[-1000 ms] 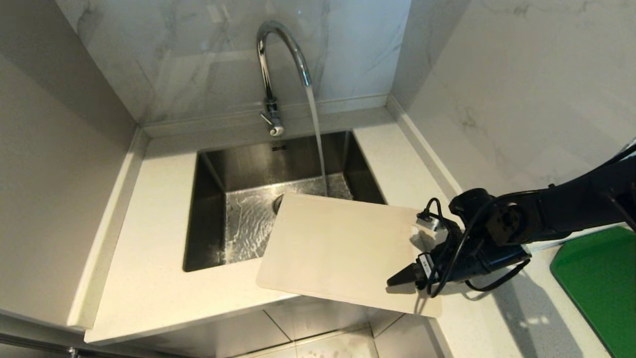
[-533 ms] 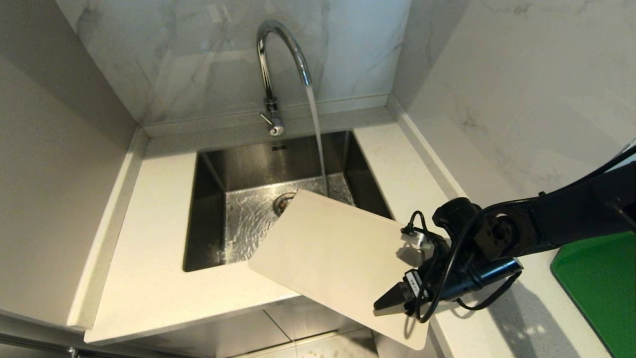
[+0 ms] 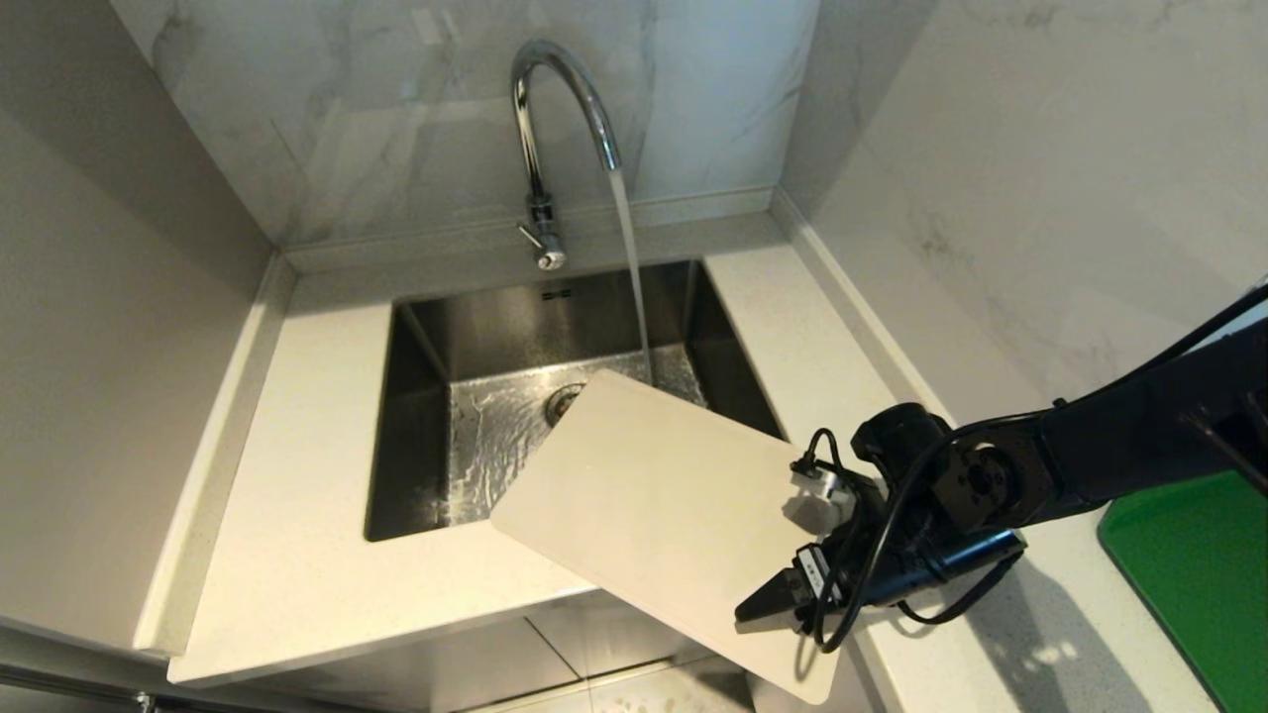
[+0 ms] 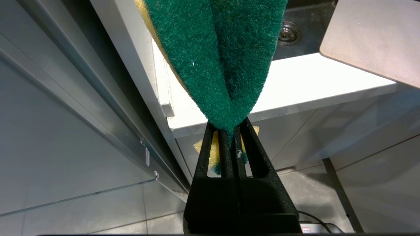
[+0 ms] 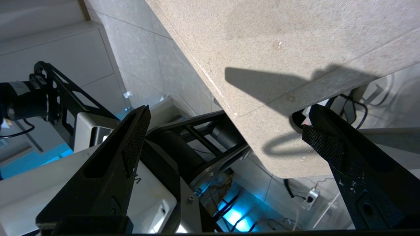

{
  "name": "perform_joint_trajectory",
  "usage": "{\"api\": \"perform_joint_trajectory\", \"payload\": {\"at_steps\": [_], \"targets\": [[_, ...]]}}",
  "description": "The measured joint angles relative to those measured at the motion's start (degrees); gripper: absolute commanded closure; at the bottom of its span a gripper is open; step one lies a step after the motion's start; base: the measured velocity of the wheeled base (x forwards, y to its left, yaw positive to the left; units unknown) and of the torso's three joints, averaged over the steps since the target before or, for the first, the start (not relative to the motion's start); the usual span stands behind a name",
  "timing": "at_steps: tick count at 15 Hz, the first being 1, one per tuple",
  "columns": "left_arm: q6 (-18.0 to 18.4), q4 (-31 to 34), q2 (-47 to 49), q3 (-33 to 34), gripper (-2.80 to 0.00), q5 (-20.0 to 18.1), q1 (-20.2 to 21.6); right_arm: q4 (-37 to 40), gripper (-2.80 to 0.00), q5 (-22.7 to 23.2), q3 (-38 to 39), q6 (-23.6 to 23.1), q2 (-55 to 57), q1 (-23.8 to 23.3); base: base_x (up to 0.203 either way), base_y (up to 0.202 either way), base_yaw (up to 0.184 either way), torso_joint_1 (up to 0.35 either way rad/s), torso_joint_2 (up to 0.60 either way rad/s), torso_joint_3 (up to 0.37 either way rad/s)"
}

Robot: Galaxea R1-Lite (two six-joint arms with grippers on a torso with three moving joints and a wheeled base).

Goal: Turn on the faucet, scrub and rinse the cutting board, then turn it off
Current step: Pick up the cutting board

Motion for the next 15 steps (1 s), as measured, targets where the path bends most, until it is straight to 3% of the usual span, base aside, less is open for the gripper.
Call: {"api": "perform_joint_trajectory", "payload": {"at_steps": [8, 15], "targets": [[0.0, -0.01, 0.0, 0.0, 0.0, 0.0, 0.0, -0.24, -2.8, -0.2, -0.08, 0.83, -2.0, 0.09, 0.0, 0.0, 0.0, 0.0, 0.0, 0.0], [0.0, 0.0, 0.0, 0.02, 0.0, 0.0, 0.0, 0.25, -2.8, -0.67, -0.77, 4.98, -5.37, 1.41, 0.0, 0.0, 0.0, 0.0, 0.0, 0.0]]}}
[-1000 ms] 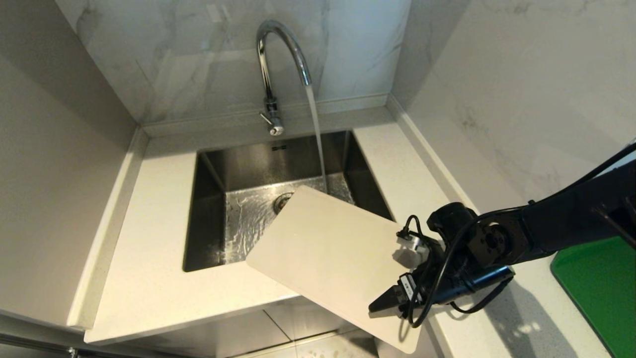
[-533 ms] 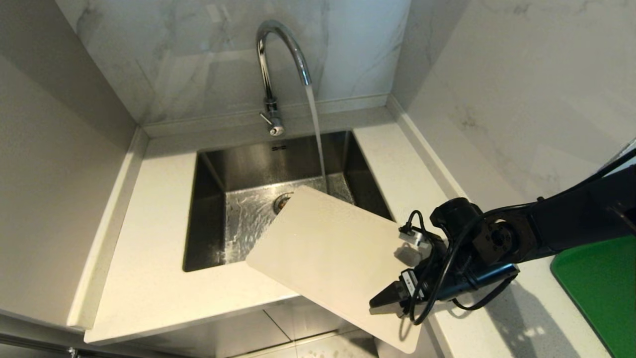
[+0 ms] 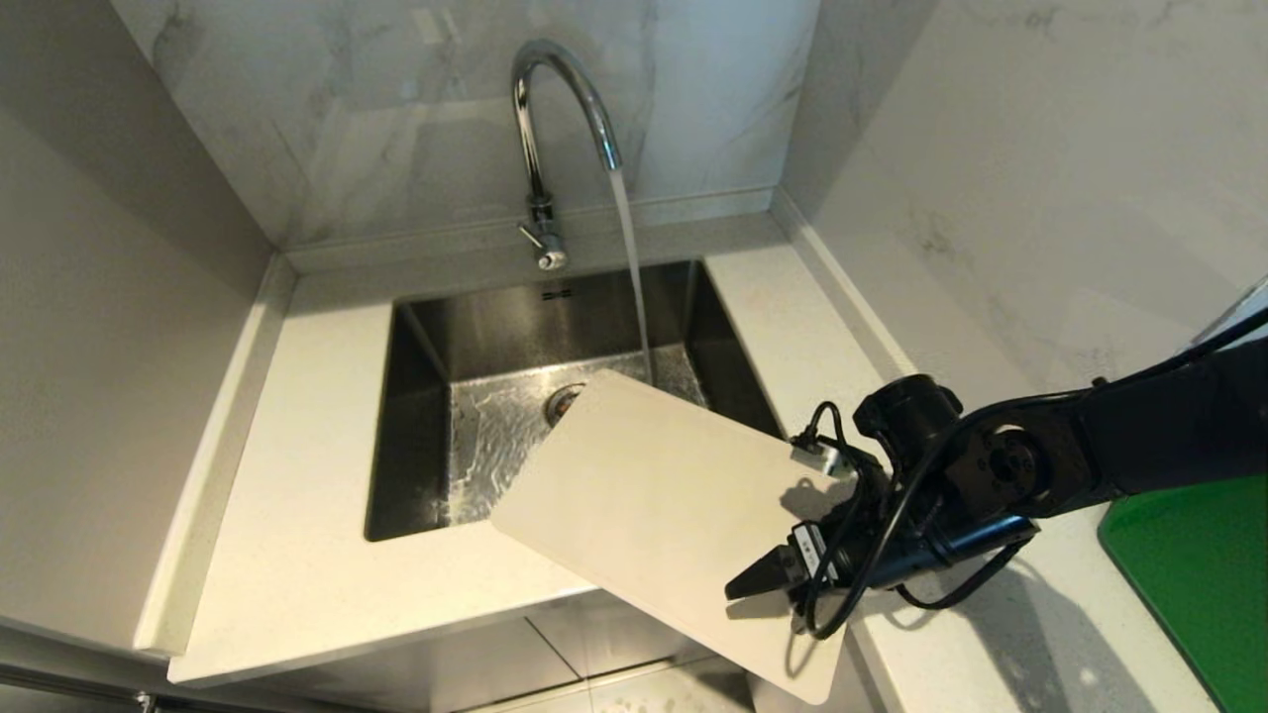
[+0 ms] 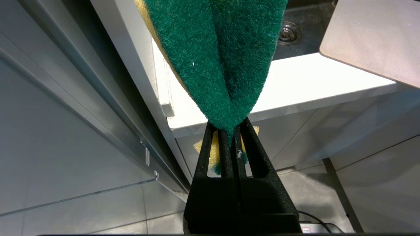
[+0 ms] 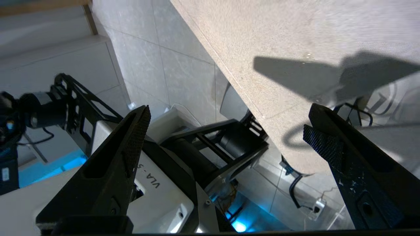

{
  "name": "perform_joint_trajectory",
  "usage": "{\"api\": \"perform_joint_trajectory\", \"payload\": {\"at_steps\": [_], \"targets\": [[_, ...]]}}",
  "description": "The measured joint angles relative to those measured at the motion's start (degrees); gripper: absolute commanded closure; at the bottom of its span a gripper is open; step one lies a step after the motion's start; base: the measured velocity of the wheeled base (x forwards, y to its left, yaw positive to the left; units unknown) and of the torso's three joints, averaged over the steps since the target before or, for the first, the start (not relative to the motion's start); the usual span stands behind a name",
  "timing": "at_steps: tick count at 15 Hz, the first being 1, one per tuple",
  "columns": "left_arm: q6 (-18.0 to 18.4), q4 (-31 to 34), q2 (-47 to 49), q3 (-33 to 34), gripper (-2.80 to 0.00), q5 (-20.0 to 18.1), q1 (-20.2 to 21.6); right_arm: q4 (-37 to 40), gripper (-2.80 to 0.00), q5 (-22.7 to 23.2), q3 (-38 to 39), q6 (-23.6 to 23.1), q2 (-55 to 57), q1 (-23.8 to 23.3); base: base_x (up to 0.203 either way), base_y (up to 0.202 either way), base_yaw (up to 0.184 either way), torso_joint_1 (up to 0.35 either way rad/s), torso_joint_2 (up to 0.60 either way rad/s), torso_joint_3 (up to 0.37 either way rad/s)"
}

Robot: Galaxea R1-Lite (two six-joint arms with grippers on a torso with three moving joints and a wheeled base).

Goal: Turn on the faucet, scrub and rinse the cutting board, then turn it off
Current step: Pick up the cutting board

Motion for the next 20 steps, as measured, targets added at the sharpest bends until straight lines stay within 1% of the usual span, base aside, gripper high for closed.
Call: {"api": "perform_joint_trajectory", "payload": {"at_steps": [2, 4, 5, 6, 7, 8, 10, 13, 15, 16, 18, 20], "targets": [[0.02, 0.0, 0.0, 0.0, 0.0, 0.0, 0.0, 1.76, -2.8, -0.95, 0.0, 1.26, -3.47, -1.48, 0.0, 0.0, 0.0, 0.0, 0.0, 0.0], [0.0, 0.0, 0.0, 0.0, 0.0, 0.0, 0.0, 6.62, -2.8, -2.87, 0.09, 1.76, -7.71, -4.81, 0.0, 0.0, 0.0, 0.0, 0.0, 0.0], [0.0, 0.0, 0.02, 0.0, 0.0, 0.0, 0.0, 10.02, -2.8, -4.9, 0.17, 1.98, -9.42, -6.97, 0.0, 0.0, 0.0, 0.0, 0.0, 0.0], [0.02, 0.0, 0.0, 0.0, 0.0, 0.0, 0.0, 13.14, -2.8, -7.97, 0.27, 2.59, -10.61, -8.34, 0.0, 0.0, 0.0, 0.0, 0.0, 0.0], [0.0, 0.0, 0.0, 0.0, 0.0, 0.0, 0.0, 15.75, -2.8, -11.0, 0.49, 4.28, -11.4, -9.3, 0.0, 0.0, 0.0, 0.0, 0.0, 0.0], [0.0, 0.0, 0.0, 0.0, 0.0, 0.0, 0.0, 16.83, -2.8, -12.68, 0.75, 6.94, -11.89, -9.85, 0.0, 0.0, 0.0, 0.0, 0.0, 0.0], [0.0, 0.0, 0.0, 0.0, 0.0, 0.0, 0.0, 17.23, -2.8, -13.29, 1.89, 11.89, -12.22, -10.12, 0.0, 0.0, 0.0, 0.0, 0.0, 0.0], [0.0, 0.0, 0.0, 0.0, 0.0, -0.02, 0.0, 17.26, -2.8, -13.4, 3.14, 15.91, -11.42, -9.23, 0.0, 0.0, 0.0, 0.0, 0.0, 0.0], [0.0, 0.0, 0.0, 0.0, 0.0, 0.0, 0.0, 17.2, -2.8, -14.42, 3.39, 19.3, -10.85, -6.29, 0.0, 0.0, 0.0, 0.0, 0.0, 0.0], [0.0, 0.0, 0.0, 0.0, 0.0, 0.0, 0.0, 16.99, -2.8, -16.29, 3.63, 21.76, -10.25, -4.0, 0.0, 0.0, 0.0, 0.0, 0.0, 0.0], [0.02, -0.02, 0.0, 0.0, 0.0, 0.0, 0.0, 14.75, -2.8, -22.21, 3.92, 28.18, -7.95, 0.07, 0.0, 0.0, 0.0, 0.0, 0.0, 0.0], [0.0, 0.0, 0.0, 0.0, 0.0, 0.0, 0.0, 11.4, -2.8, -27.41, 3.99, 32.62, -5.48, 2.82, 0.0, 0.0, 0.0, 0.0, 0.0, 0.0]]}}
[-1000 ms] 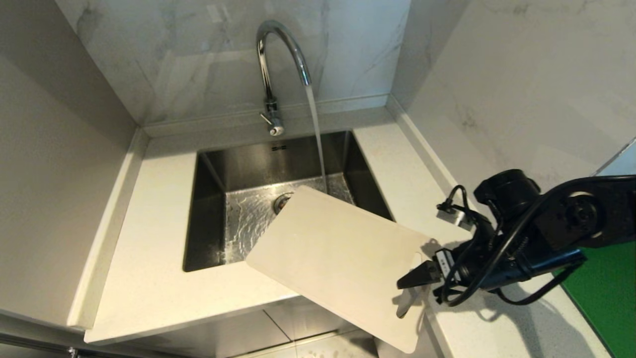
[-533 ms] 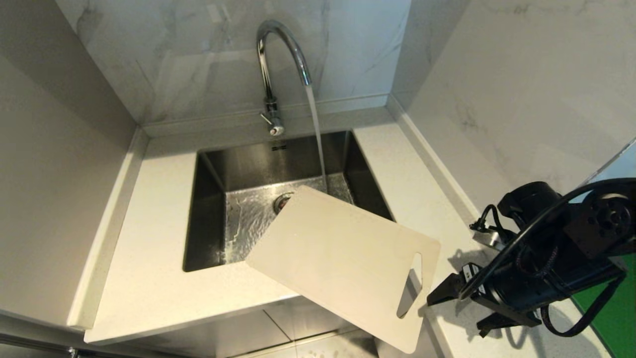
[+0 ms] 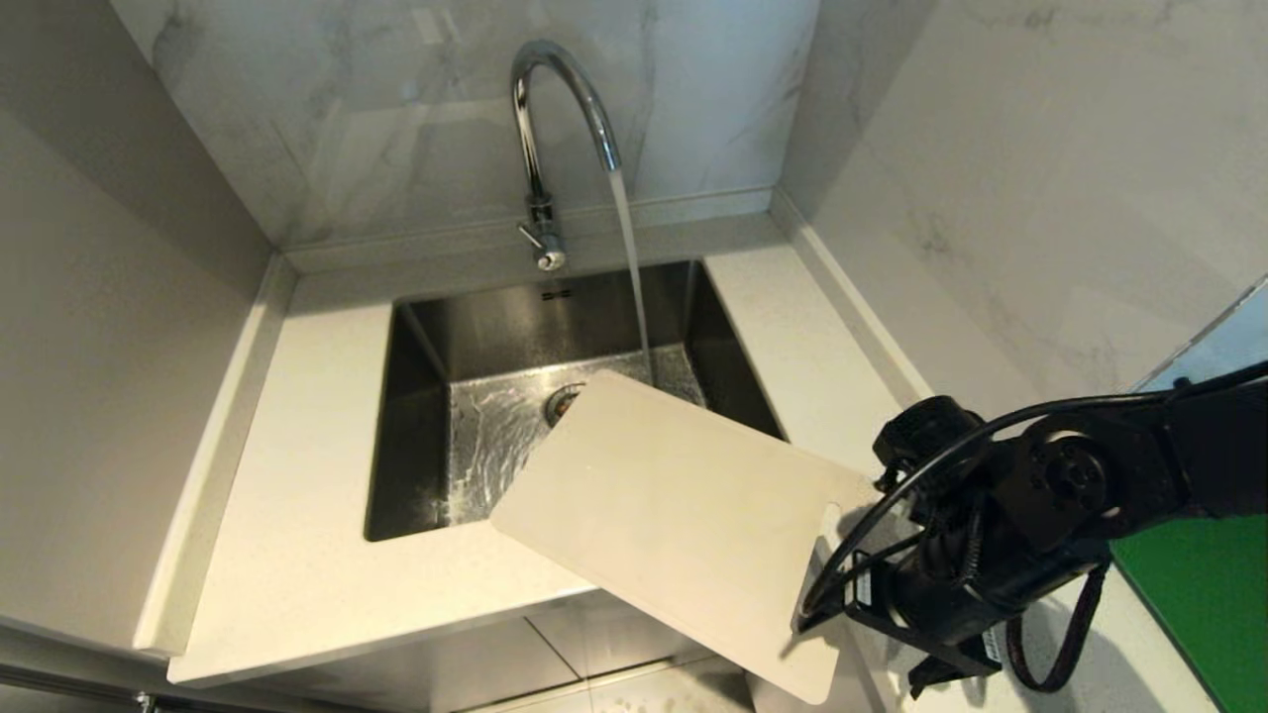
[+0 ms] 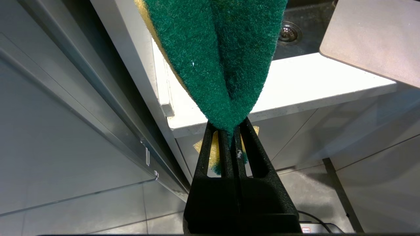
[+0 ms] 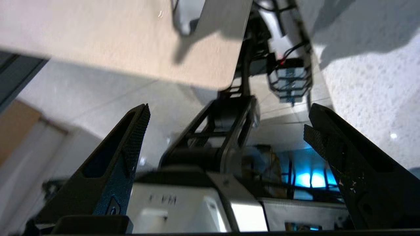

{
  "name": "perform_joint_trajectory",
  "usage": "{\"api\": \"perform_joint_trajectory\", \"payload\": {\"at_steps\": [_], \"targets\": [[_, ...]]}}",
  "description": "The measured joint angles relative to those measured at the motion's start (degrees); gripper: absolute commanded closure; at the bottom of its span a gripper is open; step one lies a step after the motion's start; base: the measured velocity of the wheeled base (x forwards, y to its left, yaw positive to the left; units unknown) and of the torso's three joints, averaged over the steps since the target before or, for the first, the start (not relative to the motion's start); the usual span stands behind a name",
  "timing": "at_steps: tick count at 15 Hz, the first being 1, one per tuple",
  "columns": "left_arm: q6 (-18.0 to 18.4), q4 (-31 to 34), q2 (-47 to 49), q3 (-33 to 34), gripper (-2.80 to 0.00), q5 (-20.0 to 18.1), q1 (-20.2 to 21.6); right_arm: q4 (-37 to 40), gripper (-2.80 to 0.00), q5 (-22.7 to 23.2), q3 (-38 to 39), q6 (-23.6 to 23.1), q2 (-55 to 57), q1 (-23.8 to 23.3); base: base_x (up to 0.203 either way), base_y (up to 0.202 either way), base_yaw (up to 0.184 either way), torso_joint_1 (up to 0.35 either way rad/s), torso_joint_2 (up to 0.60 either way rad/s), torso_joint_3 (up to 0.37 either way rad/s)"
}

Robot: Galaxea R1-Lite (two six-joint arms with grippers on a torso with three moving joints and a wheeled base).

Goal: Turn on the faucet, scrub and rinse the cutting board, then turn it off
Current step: Pick up the cutting board

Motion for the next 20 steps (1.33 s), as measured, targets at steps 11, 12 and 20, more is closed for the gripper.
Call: {"api": "perform_joint_trajectory", "payload": {"at_steps": [11, 12, 20], "targets": [[0.0, -0.02, 0.02, 0.0, 0.0, -0.02, 0.0, -3.21, -2.8, -9.91, -0.29, 13.05, 6.94, 1.67, 0.0, 0.0, 0.0, 0.0, 0.0, 0.0], [0.0, 0.0, 0.02, 0.0, 0.0, 0.0, 0.0, -3.19, -2.8, -9.87, -0.22, 13.19, 6.97, 1.67, 0.0, 0.0, 0.0, 0.0, 0.0, 0.0], [0.0, 0.0, 0.02, 0.0, 0.0, 0.0, 0.0, -5.27, -2.8, -12.65, -0.13, 12.73, 6.71, 1.57, 0.0, 0.0, 0.0, 0.0, 0.0, 0.0]]}}
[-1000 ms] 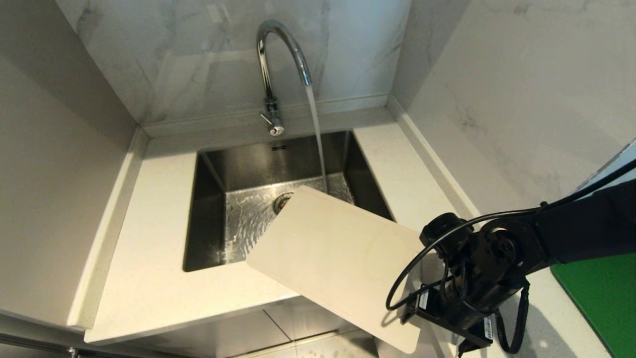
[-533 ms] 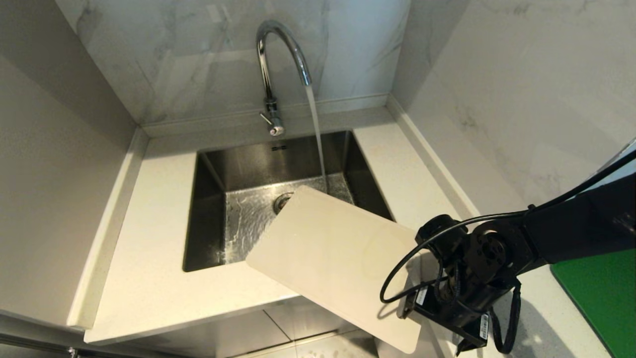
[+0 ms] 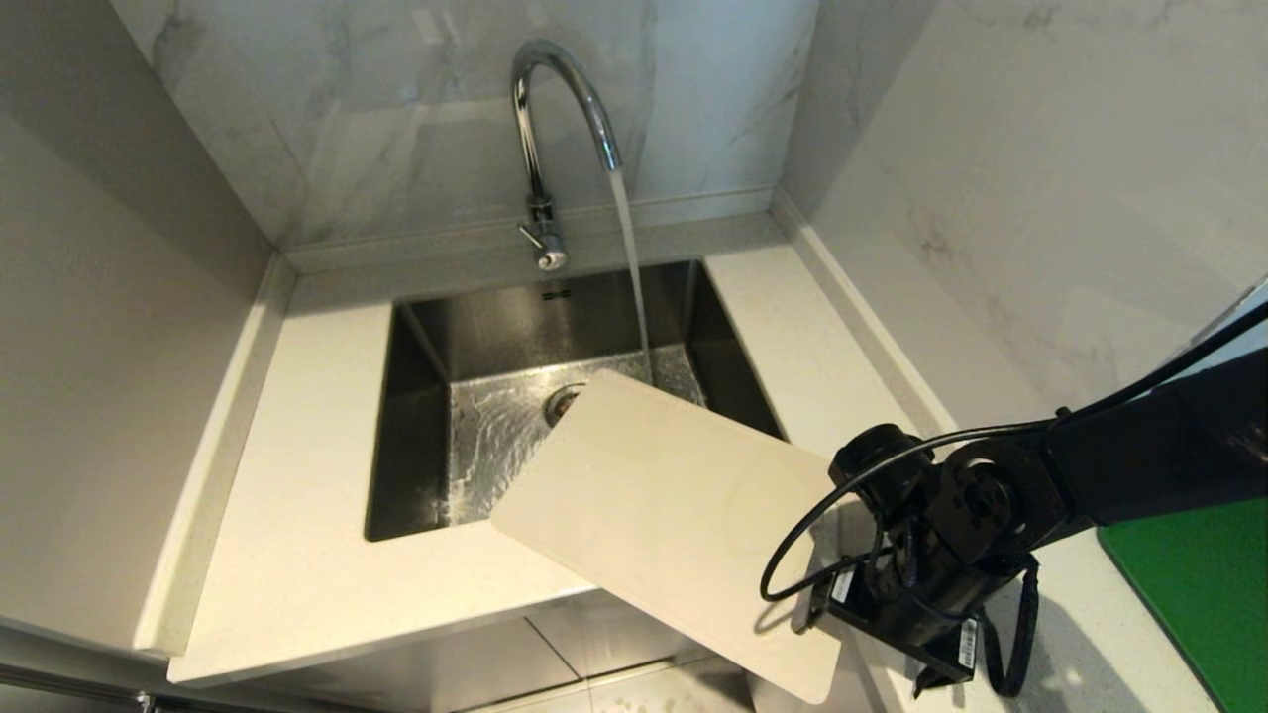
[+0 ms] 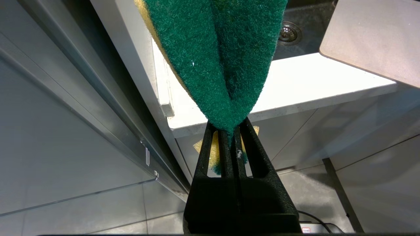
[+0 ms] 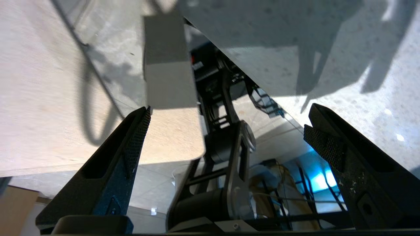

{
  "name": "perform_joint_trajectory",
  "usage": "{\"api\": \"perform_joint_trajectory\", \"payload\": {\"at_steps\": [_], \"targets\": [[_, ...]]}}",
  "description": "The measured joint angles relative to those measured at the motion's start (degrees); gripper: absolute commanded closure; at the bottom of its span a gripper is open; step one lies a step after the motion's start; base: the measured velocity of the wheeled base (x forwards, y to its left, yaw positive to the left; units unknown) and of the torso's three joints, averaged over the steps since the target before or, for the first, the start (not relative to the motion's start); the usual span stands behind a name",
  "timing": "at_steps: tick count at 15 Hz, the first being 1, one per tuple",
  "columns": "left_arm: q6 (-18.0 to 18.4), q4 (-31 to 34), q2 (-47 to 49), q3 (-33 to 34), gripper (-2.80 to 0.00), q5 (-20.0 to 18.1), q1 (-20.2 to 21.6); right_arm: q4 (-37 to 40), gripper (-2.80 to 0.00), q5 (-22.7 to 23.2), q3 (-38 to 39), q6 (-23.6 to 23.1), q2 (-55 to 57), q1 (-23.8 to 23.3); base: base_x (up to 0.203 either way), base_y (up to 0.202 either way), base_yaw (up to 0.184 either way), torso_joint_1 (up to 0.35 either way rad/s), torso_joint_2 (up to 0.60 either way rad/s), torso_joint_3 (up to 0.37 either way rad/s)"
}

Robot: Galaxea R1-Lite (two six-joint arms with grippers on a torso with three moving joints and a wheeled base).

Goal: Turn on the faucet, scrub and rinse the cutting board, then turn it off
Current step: Pick up the cutting board

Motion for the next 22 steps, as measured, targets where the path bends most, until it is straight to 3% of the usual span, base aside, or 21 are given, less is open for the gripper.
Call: {"api": "perform_joint_trajectory", "payload": {"at_steps": [12, 16, 22], "targets": [[0.0, 0.0, -0.02, 0.0, 0.0, 0.0, 0.0, -2.13, -2.8, -0.22, -0.57, -3.32, 1.19, 0.0, 0.0, 0.0, 0.0, 0.0, 0.0, 0.0], [0.0, -0.01, 0.0, 0.0, 0.0, 0.0, 0.0, -2.08, -2.8, -0.38, -0.48, -7.22, 1.3, 0.0, 0.0, 0.0, 0.0, 0.0, 0.0, 0.0], [0.0, 0.0, 0.0, 0.0, 0.0, 0.0, 0.02, -1.76, -2.8, -0.01, -0.38, -3.79, 2.06, 5.11, 0.0, 0.0, 0.0, 0.0, 0.0, 0.0]]}}
